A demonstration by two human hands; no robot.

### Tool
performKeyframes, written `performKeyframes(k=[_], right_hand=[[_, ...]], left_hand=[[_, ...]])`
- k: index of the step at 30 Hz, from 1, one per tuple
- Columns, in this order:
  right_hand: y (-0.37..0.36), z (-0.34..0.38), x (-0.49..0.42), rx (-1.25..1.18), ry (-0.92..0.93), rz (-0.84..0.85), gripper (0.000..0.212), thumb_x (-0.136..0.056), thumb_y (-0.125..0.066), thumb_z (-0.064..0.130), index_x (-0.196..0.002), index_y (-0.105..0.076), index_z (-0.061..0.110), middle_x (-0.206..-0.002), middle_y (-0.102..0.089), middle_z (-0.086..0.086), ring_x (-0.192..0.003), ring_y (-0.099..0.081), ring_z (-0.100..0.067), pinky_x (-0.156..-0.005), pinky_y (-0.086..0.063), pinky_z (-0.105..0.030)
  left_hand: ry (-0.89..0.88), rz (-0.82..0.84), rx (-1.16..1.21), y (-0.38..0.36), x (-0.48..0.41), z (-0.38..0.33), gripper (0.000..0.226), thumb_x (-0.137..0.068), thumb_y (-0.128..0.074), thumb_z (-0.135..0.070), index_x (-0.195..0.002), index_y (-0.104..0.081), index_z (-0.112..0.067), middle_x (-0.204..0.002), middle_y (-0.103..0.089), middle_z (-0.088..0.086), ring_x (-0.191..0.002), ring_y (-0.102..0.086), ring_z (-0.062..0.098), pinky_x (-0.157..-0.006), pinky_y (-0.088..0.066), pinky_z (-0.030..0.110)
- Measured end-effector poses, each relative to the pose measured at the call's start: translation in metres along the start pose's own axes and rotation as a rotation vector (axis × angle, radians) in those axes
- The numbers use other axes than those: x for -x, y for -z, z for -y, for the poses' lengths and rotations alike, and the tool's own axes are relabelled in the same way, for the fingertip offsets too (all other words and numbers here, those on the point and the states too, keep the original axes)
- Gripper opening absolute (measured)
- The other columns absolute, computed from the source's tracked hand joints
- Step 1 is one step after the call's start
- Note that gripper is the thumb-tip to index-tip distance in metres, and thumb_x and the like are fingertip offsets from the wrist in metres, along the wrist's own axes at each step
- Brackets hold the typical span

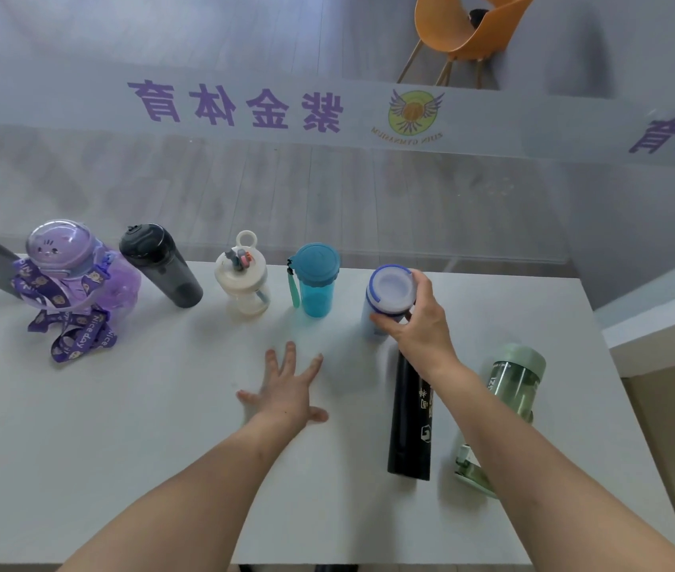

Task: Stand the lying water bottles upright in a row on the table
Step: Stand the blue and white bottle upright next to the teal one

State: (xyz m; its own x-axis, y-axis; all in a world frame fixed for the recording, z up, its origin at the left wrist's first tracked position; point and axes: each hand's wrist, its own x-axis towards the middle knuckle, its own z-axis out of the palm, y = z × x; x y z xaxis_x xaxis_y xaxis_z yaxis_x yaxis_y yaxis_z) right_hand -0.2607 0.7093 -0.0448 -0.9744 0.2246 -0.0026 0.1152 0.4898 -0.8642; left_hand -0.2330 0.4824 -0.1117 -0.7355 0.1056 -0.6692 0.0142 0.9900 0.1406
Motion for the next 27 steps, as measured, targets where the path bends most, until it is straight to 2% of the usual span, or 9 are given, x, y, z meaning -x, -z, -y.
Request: performKeyframes(k=[5, 14, 21, 27], right_hand=[[-0.002, 0.004, -0.024, 0.010, 0.000, 0.007, 0.081, -0.075, -0.090, 0.028, -0.141, -0.043, 0.024, -0.127, -0.061, 0.003, -0.113, -0.058, -0.020, -0.100, -0.051, -0.043], [-0.009, 0.002, -0.036, 0.017, -0.012, -0.001, 0.085, -0.073, -0.091, 0.033, -0.141, -0.040, 0.028, -0.128, -0.061, 0.003, -0.115, -0.058, -0.022, -0.100, -0.053, -0.047], [-0.004, 0.004, -0.041, 0.020, -0.001, 0.052, 0.086, -0.076, -0.091, 0.027, -0.144, -0.039, 0.025, -0.129, -0.059, 0.003, -0.116, -0.057, -0.022, -0.102, -0.052, -0.044], [-0.004, 0.004, -0.039, 0.042, -0.011, 0.010, 0.084, -0.074, -0.091, 0.029, -0.141, -0.040, 0.025, -0.128, -0.060, 0.001, -0.113, -0.057, -0.023, -0.099, -0.052, -0.043]], left_hand=[[-0.001, -0.004, -0.006, -0.001, -0.001, 0.001, 0.111, -0.081, -0.077, -0.062, -0.154, 0.006, -0.062, -0.168, 0.029, -0.008, -0.154, 0.026, 0.029, -0.101, -0.025, 0.085], [-0.003, -0.006, 0.002, -0.002, -0.002, 0.002, 0.110, -0.082, -0.077, -0.061, -0.153, 0.007, -0.063, -0.167, 0.030, -0.009, -0.154, 0.027, 0.028, -0.101, -0.025, 0.085], [-0.007, -0.008, 0.003, -0.003, -0.001, 0.002, 0.110, -0.083, -0.077, -0.060, -0.154, 0.007, -0.062, -0.167, 0.031, -0.009, -0.154, 0.028, 0.028, -0.102, -0.024, 0.085], [-0.007, -0.010, 0.005, -0.003, -0.002, 0.002, 0.109, -0.083, -0.076, -0.060, -0.154, 0.007, -0.062, -0.167, 0.031, -0.008, -0.154, 0.028, 0.029, -0.102, -0.023, 0.086]])
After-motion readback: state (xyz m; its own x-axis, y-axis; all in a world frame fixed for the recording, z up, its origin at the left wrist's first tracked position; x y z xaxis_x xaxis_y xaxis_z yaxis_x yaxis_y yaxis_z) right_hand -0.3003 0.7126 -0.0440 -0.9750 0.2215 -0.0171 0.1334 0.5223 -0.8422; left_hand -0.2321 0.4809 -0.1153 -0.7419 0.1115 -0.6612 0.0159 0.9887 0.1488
